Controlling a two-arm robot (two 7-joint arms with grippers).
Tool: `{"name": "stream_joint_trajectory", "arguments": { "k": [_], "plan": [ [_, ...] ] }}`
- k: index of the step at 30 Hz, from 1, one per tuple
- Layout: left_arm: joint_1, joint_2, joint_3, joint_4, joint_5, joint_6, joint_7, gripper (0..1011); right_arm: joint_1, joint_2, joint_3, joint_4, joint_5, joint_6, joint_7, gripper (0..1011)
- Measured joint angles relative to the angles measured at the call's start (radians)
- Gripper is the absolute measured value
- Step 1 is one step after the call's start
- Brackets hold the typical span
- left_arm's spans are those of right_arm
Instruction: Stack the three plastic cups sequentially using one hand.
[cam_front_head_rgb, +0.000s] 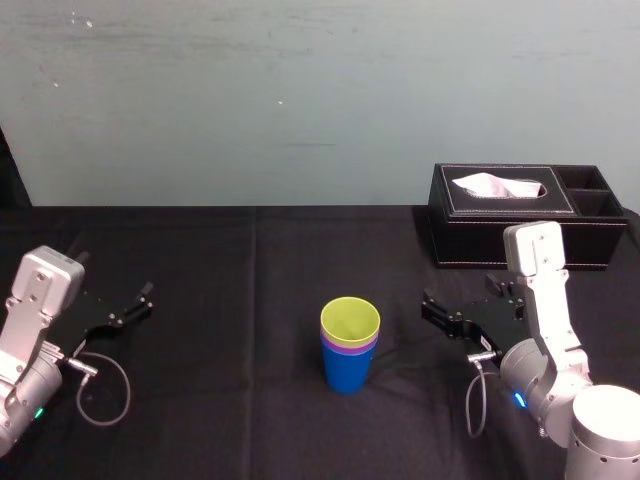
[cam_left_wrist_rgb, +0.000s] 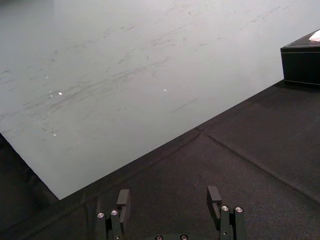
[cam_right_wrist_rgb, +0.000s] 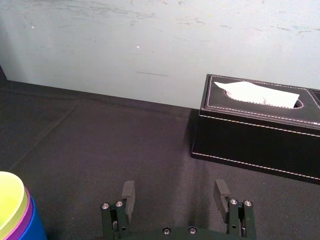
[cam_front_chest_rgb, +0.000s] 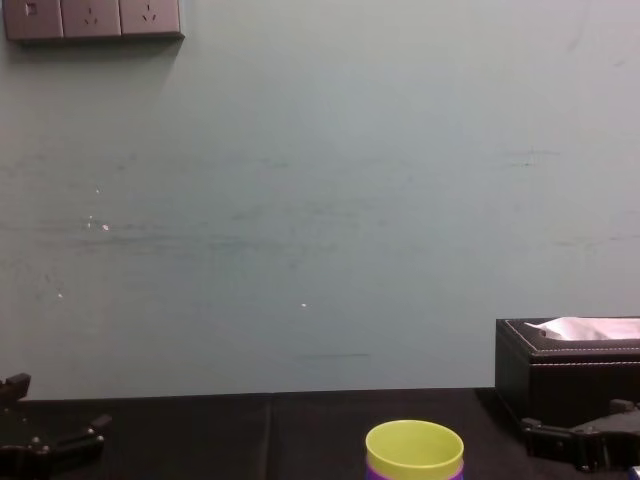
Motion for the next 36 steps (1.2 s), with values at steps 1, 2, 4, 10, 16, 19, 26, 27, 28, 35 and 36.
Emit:
{"name": "stream_joint_trajectory", "arguments": {
  "k": [1,2,4,10,16,19,26,27,28,35,36],
  "plan": [
    [0.0,0.0,0.0,0.0,0.0,0.0,0.0,1000,0.0,0.0,0.0,0.0,0.0,0.0,0.0,1003],
    [0.0,0.0,0.0,0.0,0.0,0.0,0.0,1000,0.0,0.0,0.0,0.0,0.0,0.0,0.0,1003],
    [0.0,0.0,0.0,0.0,0.0,0.0,0.0,1000,0.0,0.0,0.0,0.0,0.0,0.0,0.0,1003],
    [0.0,0.0,0.0,0.0,0.0,0.0,0.0,1000,0.0,0.001,-0.001,-0.001,0.001,0.0,0.0,1003],
    [0.0,0.0,0.0,0.0,0.0,0.0,0.0,1000,0.0,0.001,-0.001,-0.001,0.001,0.0,0.0,1003],
    [0.0,0.0,0.0,0.0,0.0,0.0,0.0,1000,0.0,0.001,-0.001,-0.001,0.001,0.0,0.0,1003],
    [0.0,0.0,0.0,0.0,0.0,0.0,0.0,1000,0.0,0.001,-0.001,-0.001,0.001,0.0,0.0,1003],
    [0.0,0.0,0.0,0.0,0.0,0.0,0.0,1000,0.0,0.001,-0.001,-0.001,0.001,0.0,0.0,1003],
    [0.0,0.0,0.0,0.0,0.0,0.0,0.0,1000,0.0,0.001,-0.001,-0.001,0.001,0.0,0.0,1003],
    [0.0,0.0,0.0,0.0,0.0,0.0,0.0,1000,0.0,0.001,-0.001,-0.001,0.001,0.0,0.0,1003],
    [0.0,0.0,0.0,0.0,0.0,0.0,0.0,1000,0.0,0.001,-0.001,-0.001,0.001,0.0,0.0,1003]
  ]
}}
